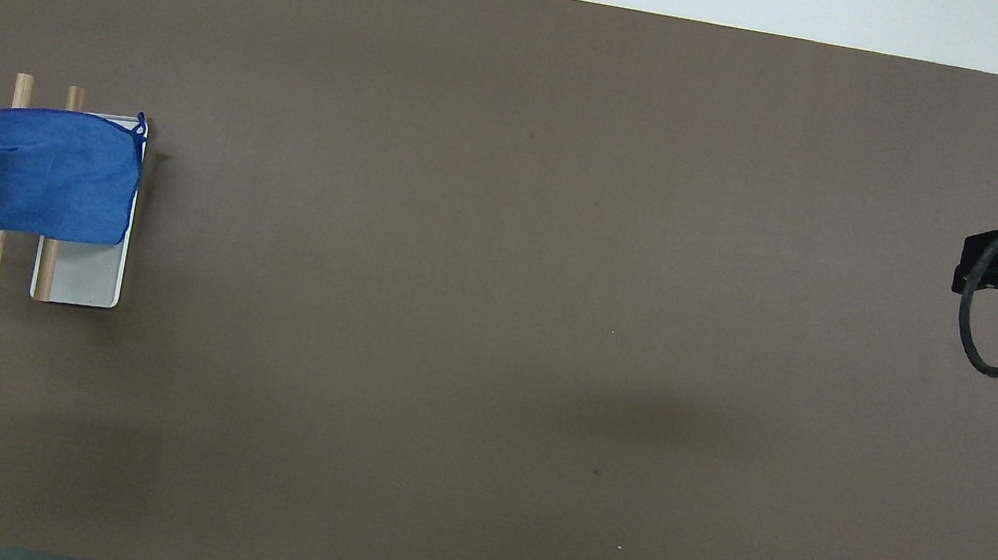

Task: Right arm passes towel to left arm to hang
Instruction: 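Open the left gripper and pull it back from the towel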

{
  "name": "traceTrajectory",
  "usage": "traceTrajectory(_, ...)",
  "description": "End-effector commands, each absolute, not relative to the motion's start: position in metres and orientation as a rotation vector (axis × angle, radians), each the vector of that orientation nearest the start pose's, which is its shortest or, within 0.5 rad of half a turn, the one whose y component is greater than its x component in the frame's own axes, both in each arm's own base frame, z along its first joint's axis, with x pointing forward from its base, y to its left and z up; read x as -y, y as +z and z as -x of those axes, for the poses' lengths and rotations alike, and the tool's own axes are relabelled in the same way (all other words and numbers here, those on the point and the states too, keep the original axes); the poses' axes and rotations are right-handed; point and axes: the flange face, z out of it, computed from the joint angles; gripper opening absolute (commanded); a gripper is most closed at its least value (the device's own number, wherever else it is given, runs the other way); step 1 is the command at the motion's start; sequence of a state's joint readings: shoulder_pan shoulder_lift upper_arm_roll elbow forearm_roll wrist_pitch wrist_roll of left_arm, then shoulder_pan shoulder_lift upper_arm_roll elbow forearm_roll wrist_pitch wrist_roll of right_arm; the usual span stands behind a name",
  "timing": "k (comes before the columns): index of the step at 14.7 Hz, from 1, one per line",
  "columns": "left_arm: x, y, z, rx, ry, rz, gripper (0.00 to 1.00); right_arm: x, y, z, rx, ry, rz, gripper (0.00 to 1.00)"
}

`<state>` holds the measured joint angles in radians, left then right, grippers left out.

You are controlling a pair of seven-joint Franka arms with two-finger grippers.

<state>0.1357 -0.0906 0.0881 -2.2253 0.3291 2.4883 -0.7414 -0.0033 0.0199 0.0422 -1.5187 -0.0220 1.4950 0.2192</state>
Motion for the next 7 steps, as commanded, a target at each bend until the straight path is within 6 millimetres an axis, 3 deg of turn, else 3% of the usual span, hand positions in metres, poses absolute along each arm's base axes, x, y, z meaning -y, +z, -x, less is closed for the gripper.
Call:
traceTrajectory(1, -0.111, 0.475, -0.559, 1.042, -0.537, 2.724, 1.00, -0.021, 0.632, -0.548, -0.305, 0.046, 3.138, 1.00)
traceTrajectory(6, -0.096, 0.514, -0.594, 1.114, -0.589, 2.772, 1.00, -0.019, 0.632, -0.549, -0.310, 0.046, 3.138, 1.00)
traceTrajectory(7, -0.084, 0.517, -0.597, 1.087, -0.600, 2.788, 1.00, -0.019, 0.632, -0.549, -0.310, 0.046, 3.138, 1.00)
